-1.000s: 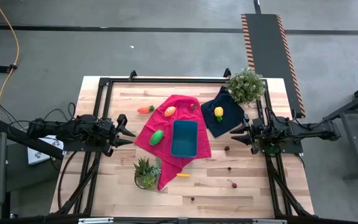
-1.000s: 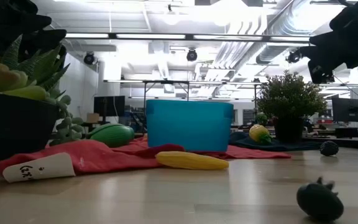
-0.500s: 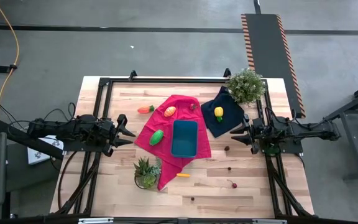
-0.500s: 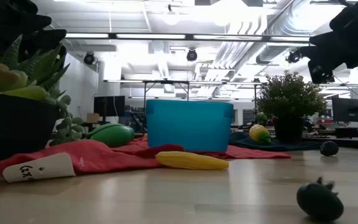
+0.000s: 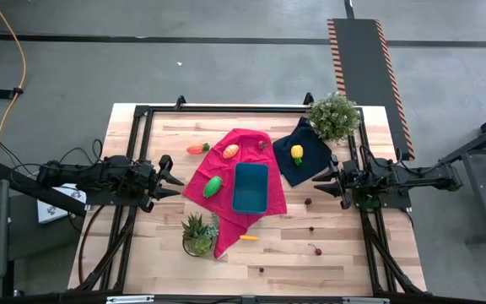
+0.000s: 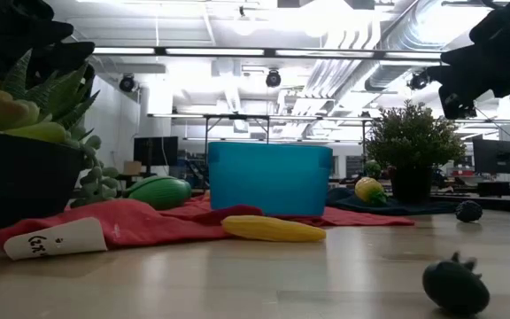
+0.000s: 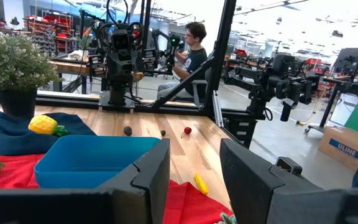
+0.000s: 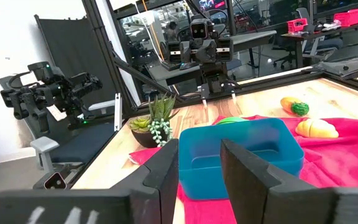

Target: Pick and placing Produce into tupperware

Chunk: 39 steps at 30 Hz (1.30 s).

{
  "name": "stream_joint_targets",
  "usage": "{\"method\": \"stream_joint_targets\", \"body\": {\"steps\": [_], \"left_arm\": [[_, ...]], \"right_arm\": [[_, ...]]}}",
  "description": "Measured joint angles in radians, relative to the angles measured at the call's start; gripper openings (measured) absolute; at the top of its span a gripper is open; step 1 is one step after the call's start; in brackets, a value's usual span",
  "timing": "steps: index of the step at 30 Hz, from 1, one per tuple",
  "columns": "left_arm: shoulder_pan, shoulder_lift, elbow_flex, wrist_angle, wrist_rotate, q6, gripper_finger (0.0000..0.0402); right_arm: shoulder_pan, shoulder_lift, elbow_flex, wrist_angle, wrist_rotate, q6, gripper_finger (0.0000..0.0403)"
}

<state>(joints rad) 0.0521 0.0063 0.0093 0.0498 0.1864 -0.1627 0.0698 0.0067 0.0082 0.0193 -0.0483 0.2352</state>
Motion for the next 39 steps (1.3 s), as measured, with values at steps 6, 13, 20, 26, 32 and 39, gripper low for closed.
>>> {"method": "stream_joint_targets", "body": {"steps": [6,13,20,26,32,39], "left_arm": [[0.0,0.0,0.0,0.0,0.0,0.0,0.0129],[0.0,0.0,0.0,0.0,0.0,0.0,0.0129],[0.0,0.0,0.0,0.0,0.0,0.0,0.0129],[0.0,0.0,0.0,0.0,0.0,0.0,0.0129],[0.0,0.0,0.0,0.036,-0.014,-0.18,0.0129],[0.0,0.0,0.0,0.174,-0.087,-0.563,0.0129]], "right_arm": [[0.0,0.0,0.0,0.0,0.0,0.0,0.011],[0.0,0.0,0.0,0.0,0.0,0.0,0.011],[0.0,0.0,0.0,0.0,0.0,0.0,0.011],[0.0,0.0,0.0,0.0,0.015,0.02,0.011],[0.0,0.0,0.0,0.009,0.016,0.24,0.011],[0.0,0.0,0.0,0.072,0.021,0.719,0.011]]}}
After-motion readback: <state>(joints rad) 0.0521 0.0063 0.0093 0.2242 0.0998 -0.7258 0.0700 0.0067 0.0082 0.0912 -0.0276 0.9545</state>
